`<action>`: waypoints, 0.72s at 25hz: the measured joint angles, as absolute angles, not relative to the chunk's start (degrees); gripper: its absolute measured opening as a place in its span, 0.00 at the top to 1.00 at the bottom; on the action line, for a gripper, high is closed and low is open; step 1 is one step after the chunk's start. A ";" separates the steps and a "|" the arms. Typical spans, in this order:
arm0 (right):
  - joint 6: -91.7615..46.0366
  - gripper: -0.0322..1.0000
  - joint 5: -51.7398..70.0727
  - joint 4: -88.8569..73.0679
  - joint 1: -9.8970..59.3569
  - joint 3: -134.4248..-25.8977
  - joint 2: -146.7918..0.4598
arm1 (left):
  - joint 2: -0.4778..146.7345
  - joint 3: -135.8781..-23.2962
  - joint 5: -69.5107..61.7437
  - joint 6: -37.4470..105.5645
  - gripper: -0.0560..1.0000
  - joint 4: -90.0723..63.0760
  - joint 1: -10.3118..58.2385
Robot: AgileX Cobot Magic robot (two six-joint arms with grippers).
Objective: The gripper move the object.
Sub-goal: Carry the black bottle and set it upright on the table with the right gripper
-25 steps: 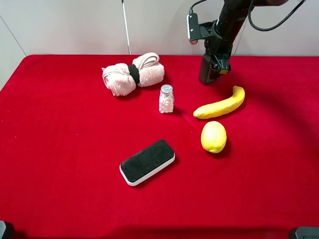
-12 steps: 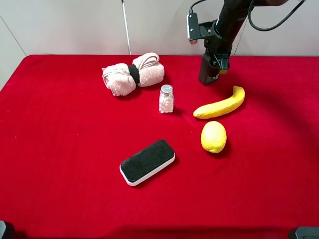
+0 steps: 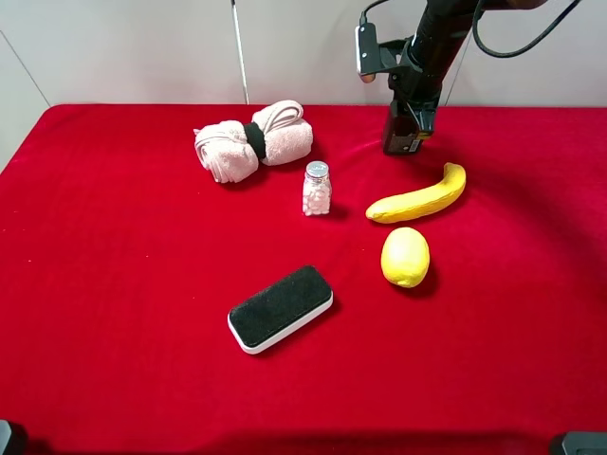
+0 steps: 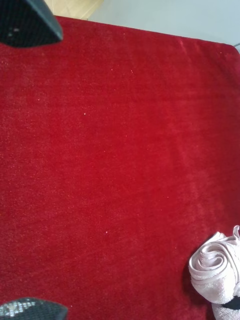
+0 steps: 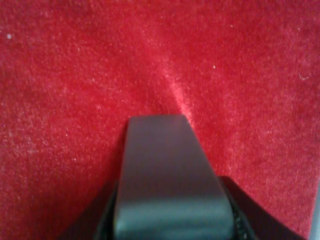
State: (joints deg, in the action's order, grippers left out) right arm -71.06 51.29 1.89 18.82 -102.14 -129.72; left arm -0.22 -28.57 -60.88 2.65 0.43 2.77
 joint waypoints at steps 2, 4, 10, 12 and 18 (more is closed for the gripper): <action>-71.06 0.66 51.29 1.89 18.82 -102.14 -129.72 | -0.22 -28.57 -60.88 2.65 0.01 0.43 2.77; -71.06 0.66 51.29 1.89 18.82 -102.14 -129.72 | -0.22 -28.57 -60.88 2.65 0.01 0.43 2.77; -71.06 0.66 51.29 1.89 18.82 -102.14 -129.72 | -0.22 -28.57 -60.88 2.65 0.01 0.43 2.77; -71.06 0.66 51.29 1.89 18.82 -102.14 -129.72 | -0.22 -28.57 -60.88 2.65 0.01 0.43 2.77; -71.06 0.66 51.71 1.89 18.82 -102.43 -129.72 | -0.22 -28.57 -60.88 2.65 0.01 0.43 2.77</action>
State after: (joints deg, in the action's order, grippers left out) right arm -71.06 51.71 1.89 18.82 -102.43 -129.72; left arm -0.22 -28.57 -60.88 2.65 0.43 2.77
